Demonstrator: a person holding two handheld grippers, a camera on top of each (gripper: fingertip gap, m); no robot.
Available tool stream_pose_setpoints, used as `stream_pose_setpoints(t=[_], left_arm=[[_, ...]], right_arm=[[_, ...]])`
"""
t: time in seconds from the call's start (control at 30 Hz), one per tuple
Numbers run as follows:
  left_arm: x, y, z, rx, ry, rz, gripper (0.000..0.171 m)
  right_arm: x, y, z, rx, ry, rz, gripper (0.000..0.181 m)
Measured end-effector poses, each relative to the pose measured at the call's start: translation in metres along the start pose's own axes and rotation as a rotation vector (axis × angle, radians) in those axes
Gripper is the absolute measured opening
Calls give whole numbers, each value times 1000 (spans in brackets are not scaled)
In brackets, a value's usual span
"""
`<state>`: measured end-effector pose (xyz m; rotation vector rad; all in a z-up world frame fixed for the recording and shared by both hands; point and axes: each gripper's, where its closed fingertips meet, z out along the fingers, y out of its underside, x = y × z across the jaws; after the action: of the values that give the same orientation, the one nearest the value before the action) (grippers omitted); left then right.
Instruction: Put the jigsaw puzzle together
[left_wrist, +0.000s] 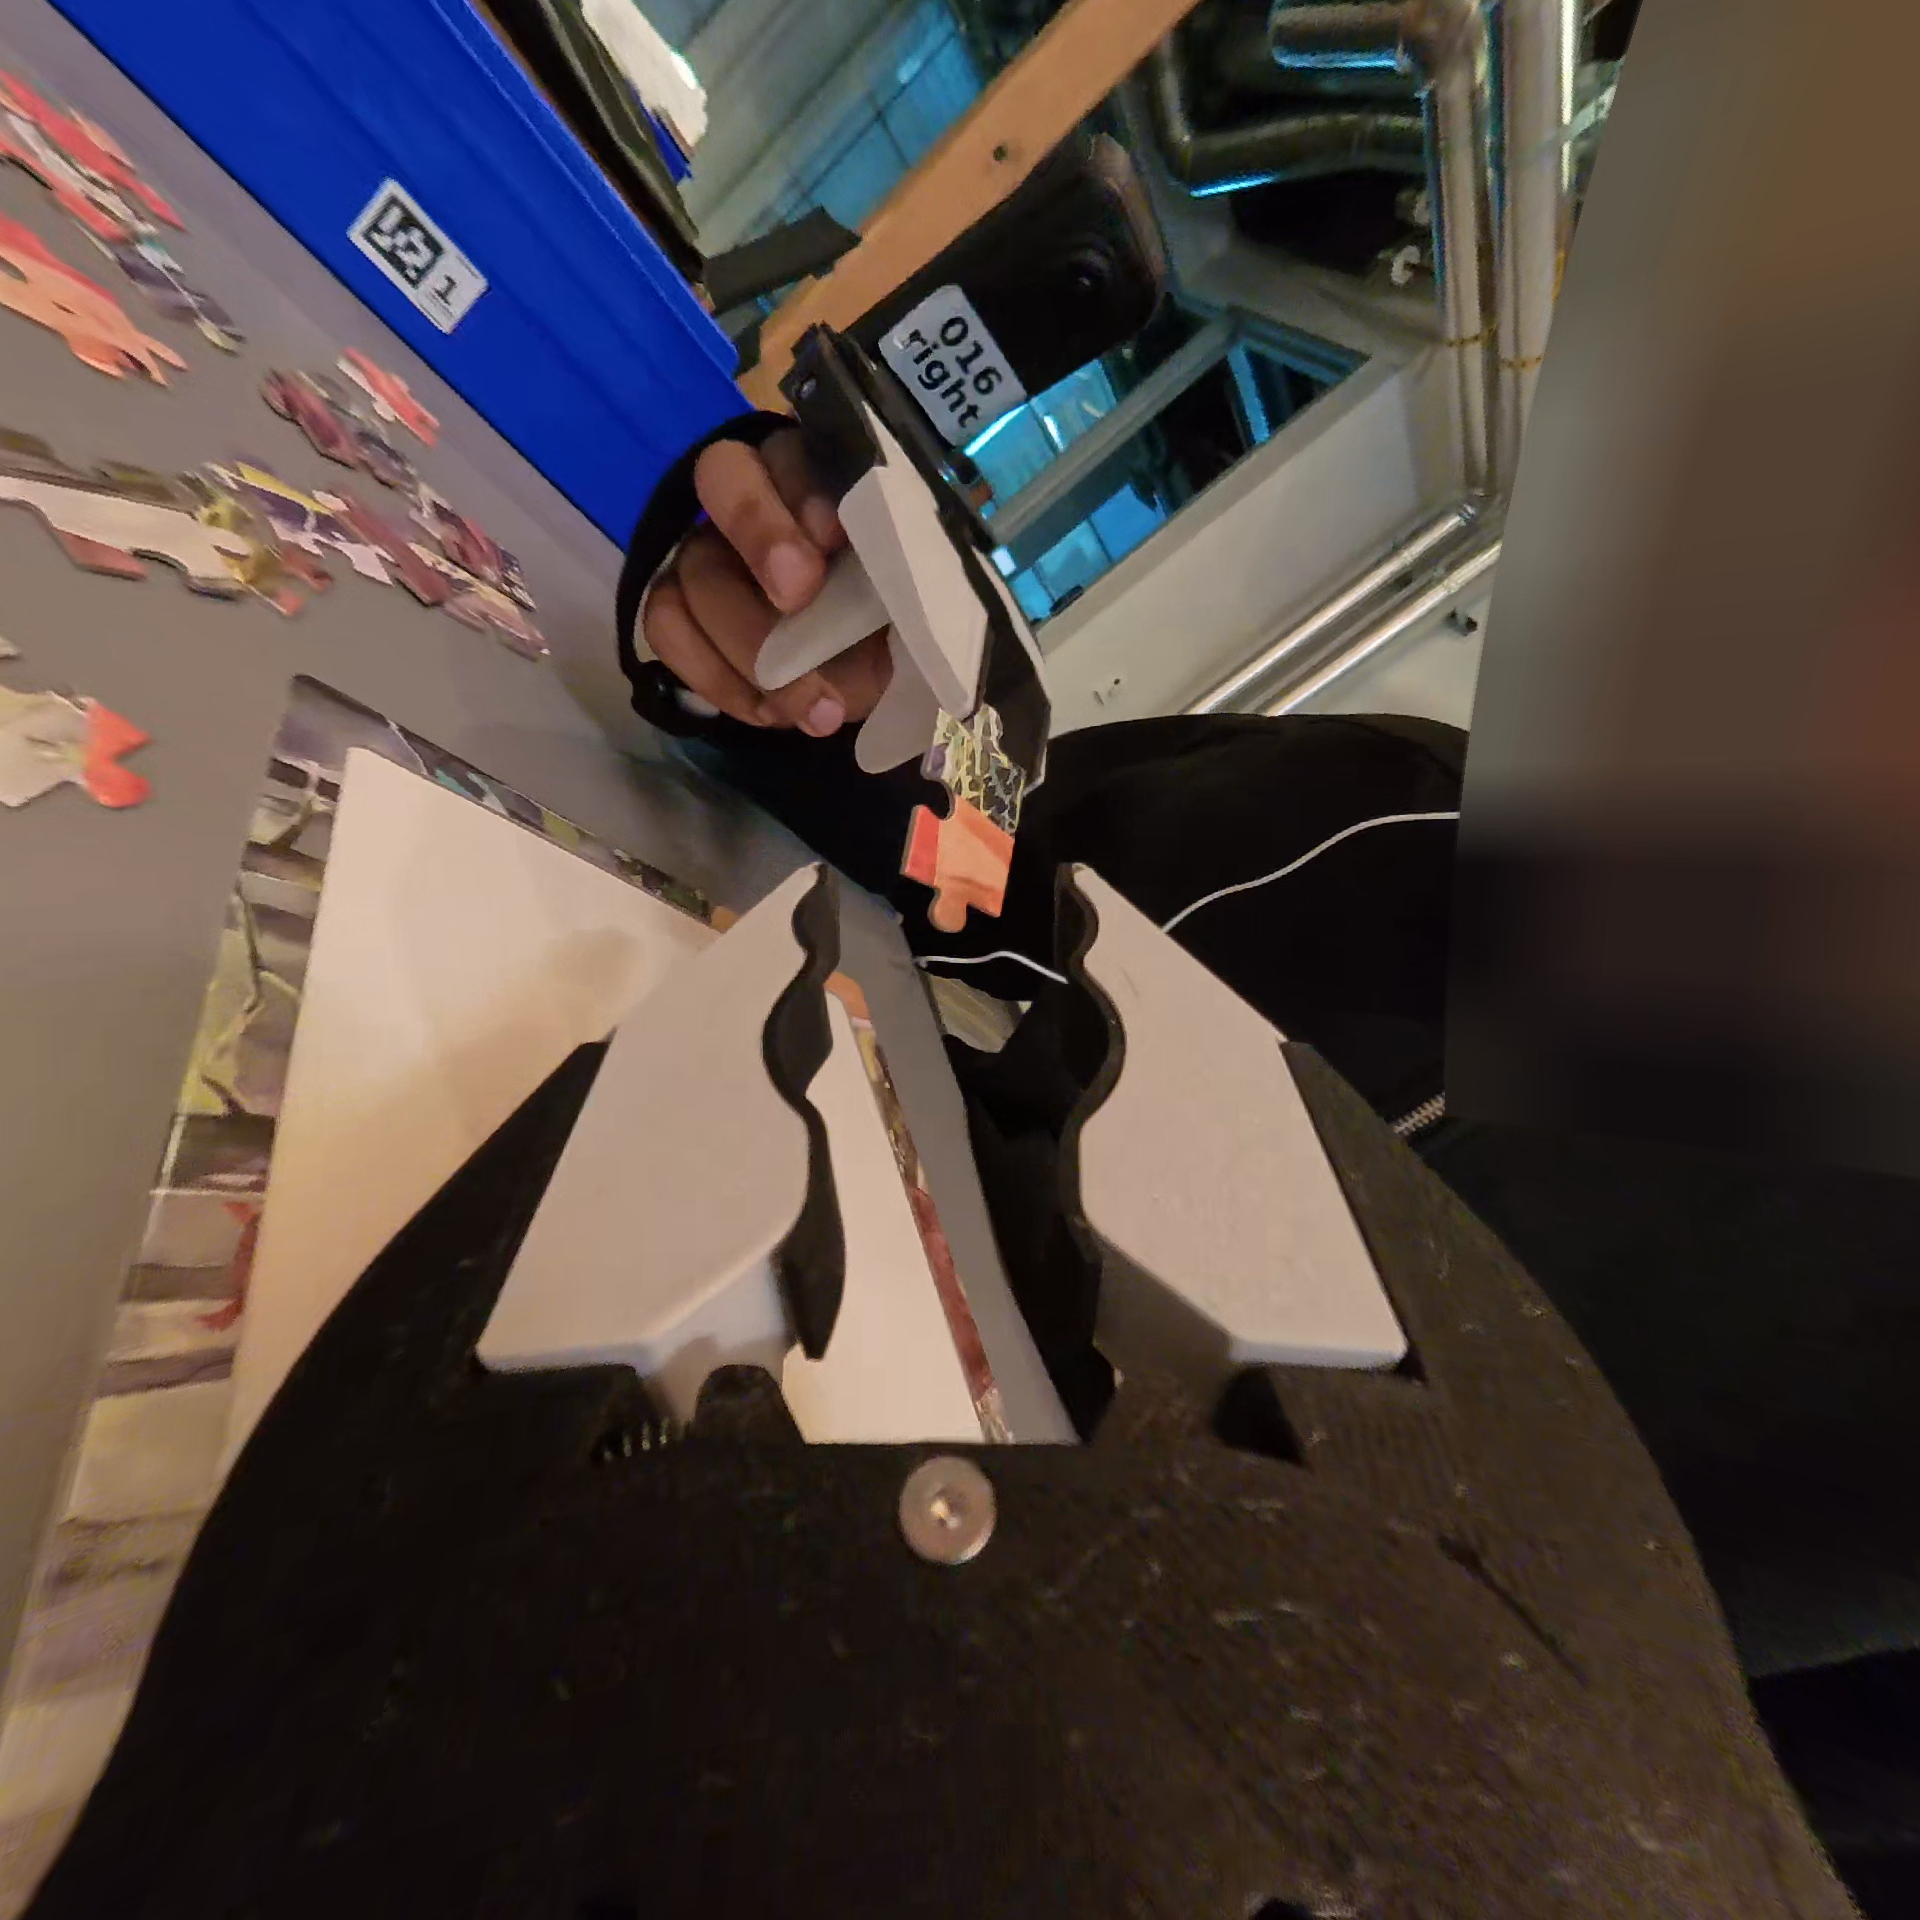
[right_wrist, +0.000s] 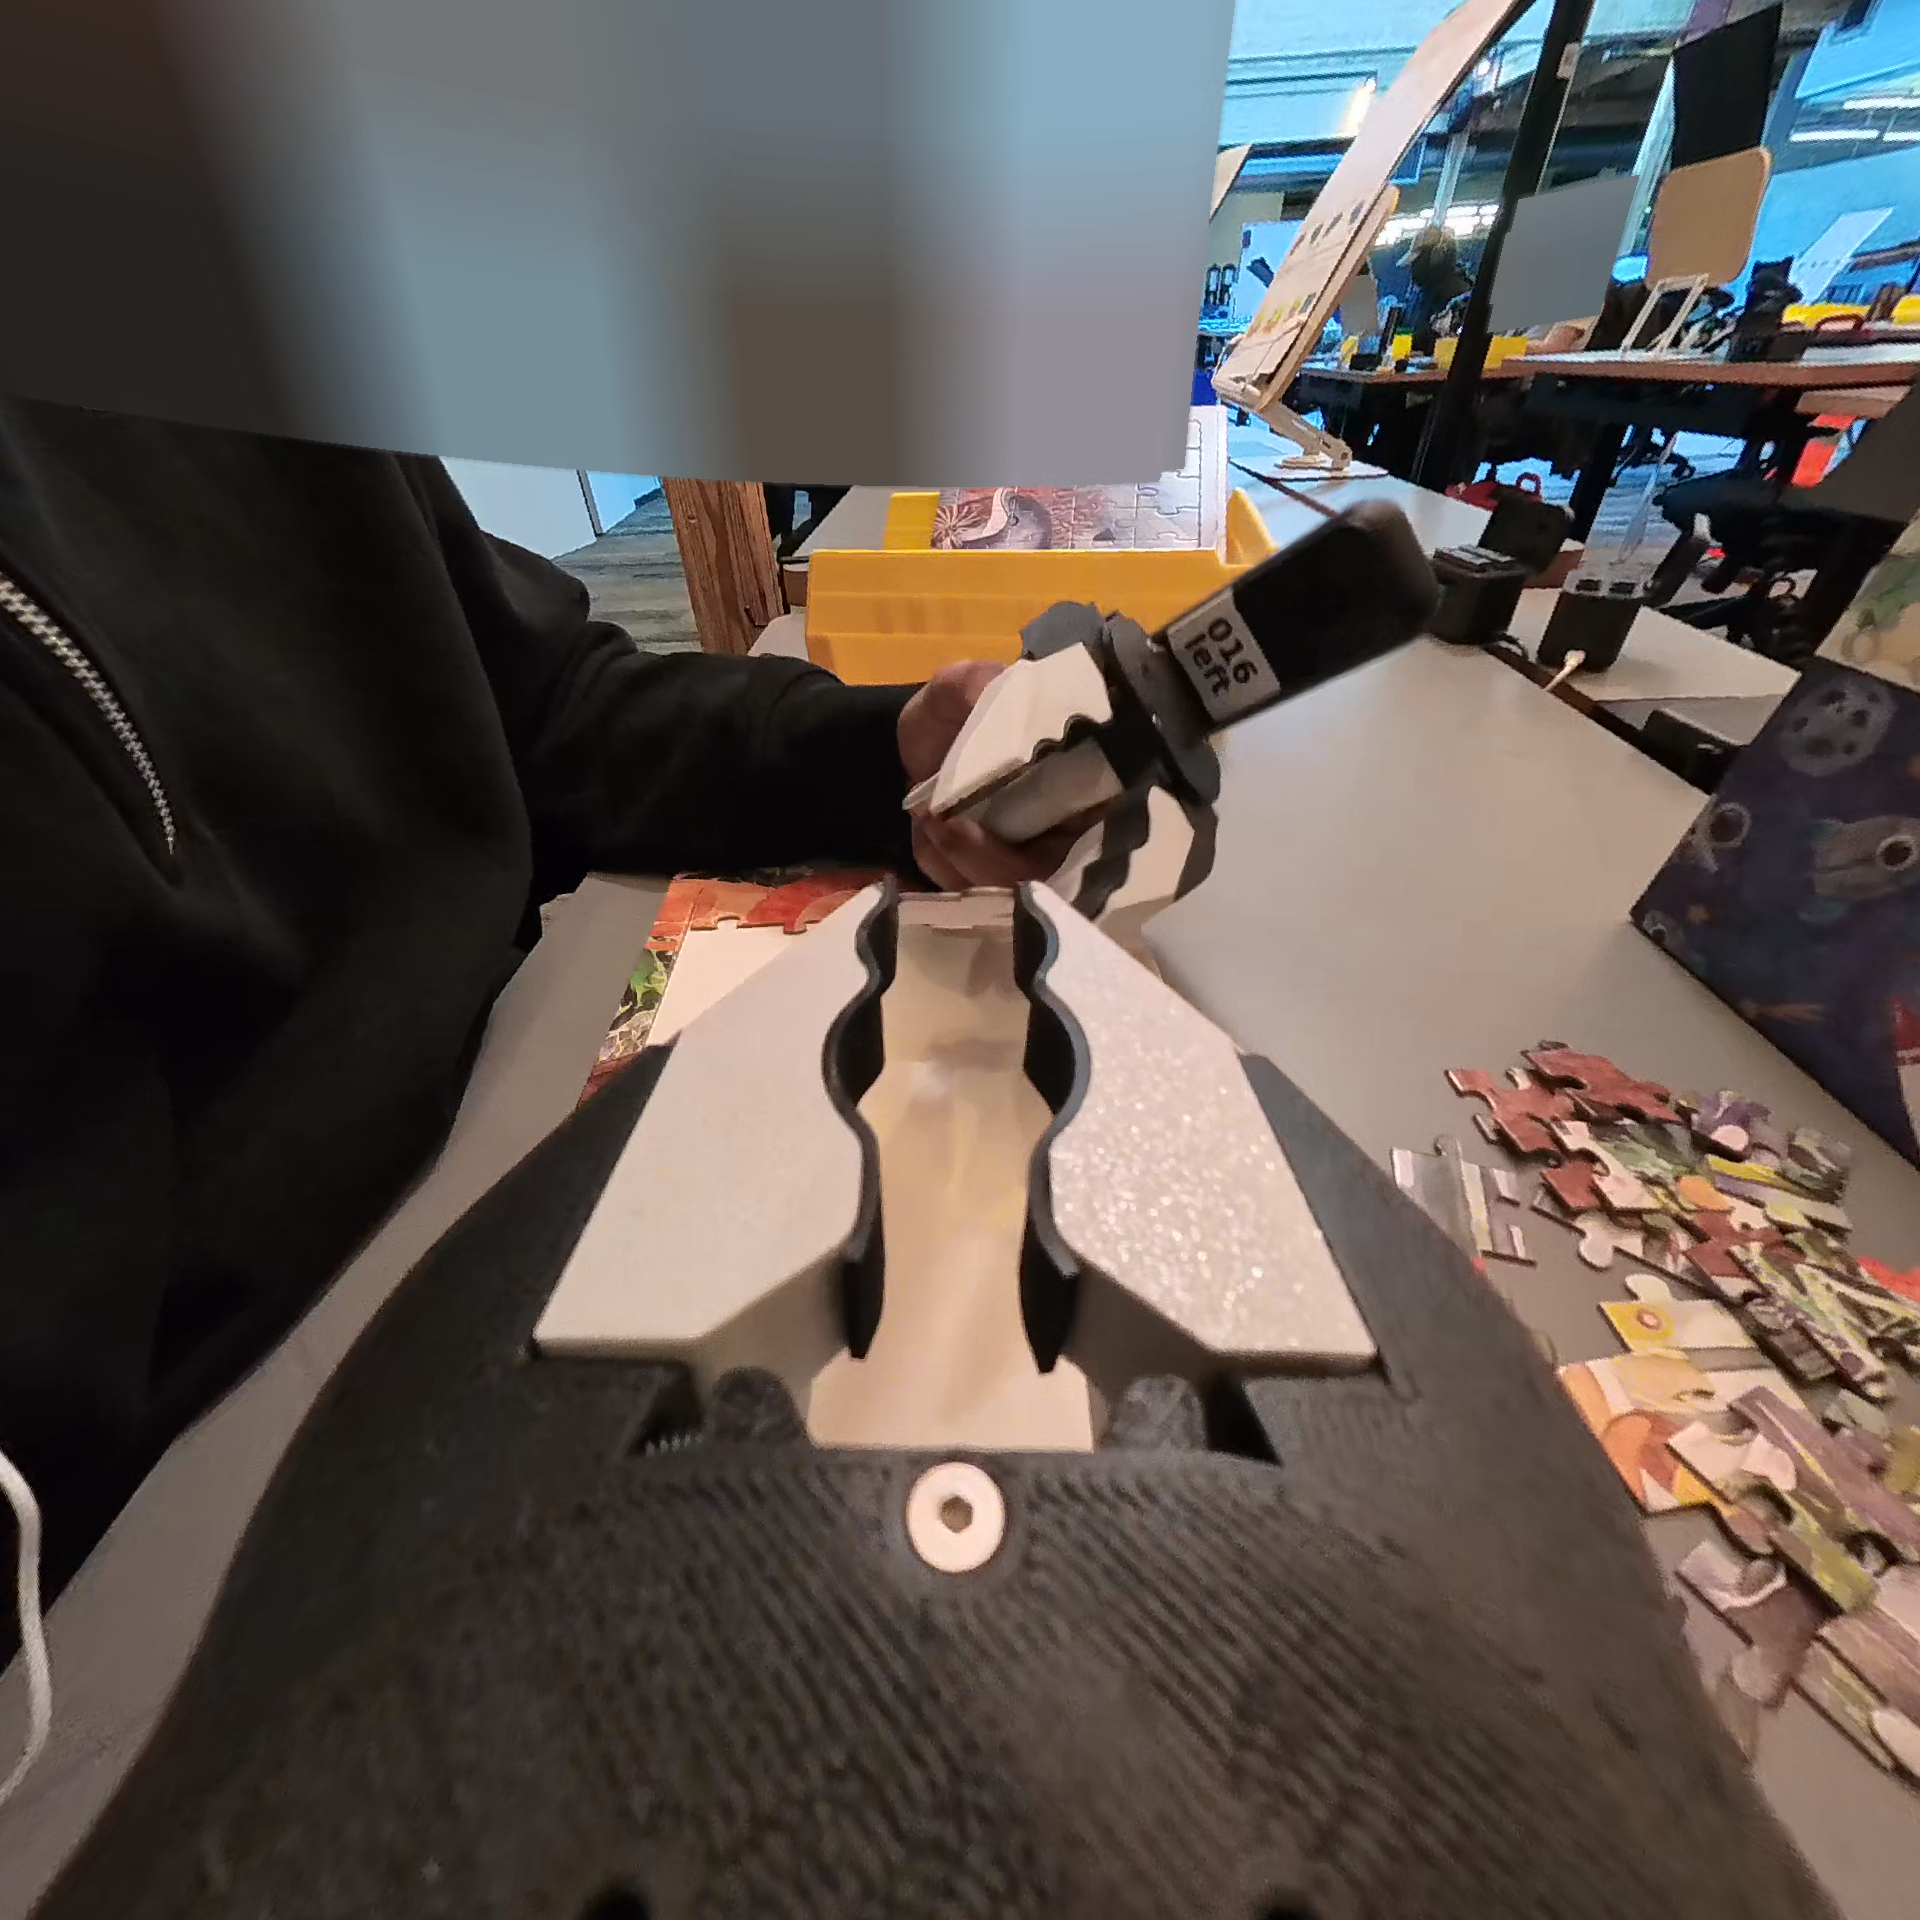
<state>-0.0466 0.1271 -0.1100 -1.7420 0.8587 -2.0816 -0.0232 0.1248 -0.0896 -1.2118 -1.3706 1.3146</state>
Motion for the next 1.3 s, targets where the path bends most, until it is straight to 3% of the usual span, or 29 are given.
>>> stream_pose_setpoints(t=[0.23, 0.5, 0.83, 0.97, 1.1, 1.3], left_arm=[[4, 8, 8, -33, 67, -54, 32], [5, 6, 6, -17, 94, -77, 6], [4, 1, -1, 10, 87, -82, 0], [0, 1, -4, 6, 54, -74, 0], [-4, 2, -8, -13, 10, -76, 0], [-12, 16, -6, -96, -35, -114, 0]], right_arm=[[-3, 1, 5, -7, -4, -14, 20], [-2, 5, 6, -22, 0, -16, 20], [3, 15, 10, -68, 33, -28, 18], [11, 18, 12, -91, 100, -71, 39], [15, 27, 16, -163, 159, -157, 45], [11, 47, 22, -290, 164, -251, 35]])
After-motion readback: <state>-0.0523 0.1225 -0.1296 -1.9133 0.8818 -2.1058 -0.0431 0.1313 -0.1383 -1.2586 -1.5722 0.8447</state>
